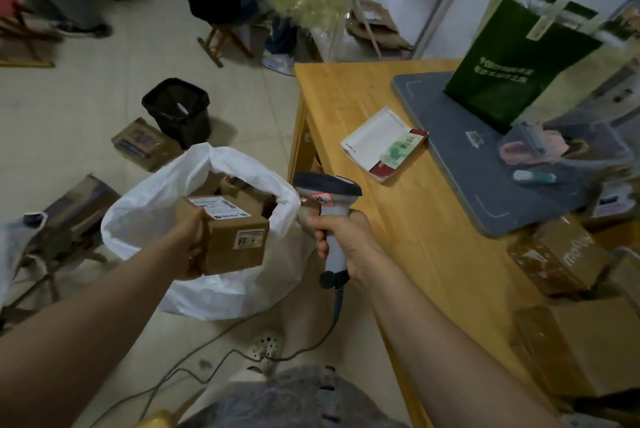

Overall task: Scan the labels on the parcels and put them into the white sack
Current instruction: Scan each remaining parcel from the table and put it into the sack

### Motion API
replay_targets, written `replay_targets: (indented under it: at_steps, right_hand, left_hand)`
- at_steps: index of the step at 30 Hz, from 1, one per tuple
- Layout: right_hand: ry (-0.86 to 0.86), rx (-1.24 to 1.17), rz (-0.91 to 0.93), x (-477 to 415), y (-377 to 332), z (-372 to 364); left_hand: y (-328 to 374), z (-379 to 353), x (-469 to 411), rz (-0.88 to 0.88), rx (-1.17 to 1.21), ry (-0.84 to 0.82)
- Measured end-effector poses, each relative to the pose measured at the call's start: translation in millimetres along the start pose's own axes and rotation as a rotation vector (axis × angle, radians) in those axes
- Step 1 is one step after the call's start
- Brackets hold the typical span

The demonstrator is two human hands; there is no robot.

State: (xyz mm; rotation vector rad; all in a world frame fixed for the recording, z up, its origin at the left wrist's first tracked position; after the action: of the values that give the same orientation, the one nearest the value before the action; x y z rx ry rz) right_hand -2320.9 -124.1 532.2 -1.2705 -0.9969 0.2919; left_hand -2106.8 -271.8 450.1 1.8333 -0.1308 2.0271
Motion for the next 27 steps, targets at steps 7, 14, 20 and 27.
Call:
replay_targets:
  at_steps: [7, 14, 20, 27]
  right_hand:
    - [0.011, 0.029, -0.035, -10, 7, -12]
    - [0.073, 0.04, -0.008, -7, 2, -5]
    - [0.229, -0.027, 0.038, 8, -9, 27]
    - [0.554, -0.194, 0.138, 53, -14, 92]
  left_hand:
    - [14, 14, -27, 0.023, 0.151, -0.051]
    - [51, -2, -30, -0.174, 0.128, 0.048]
    - [69, -99, 36, -0.716, -0.485, 0.15]
    - [36, -223, 114, -1.133, -0.884, 0.015]
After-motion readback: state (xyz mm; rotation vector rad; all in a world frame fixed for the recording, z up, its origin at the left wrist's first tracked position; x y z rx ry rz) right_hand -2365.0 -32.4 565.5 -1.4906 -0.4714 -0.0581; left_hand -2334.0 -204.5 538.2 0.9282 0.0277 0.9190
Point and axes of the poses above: each hand's wrist, its own x-axis away from the middle knuckle, its own z-axis out of the back of the hand, y = z × x, the point moved 6 cm from there along -x, towards the middle knuckle, and after that the axes turned 13 degrees about z, right-handed, at the moved point
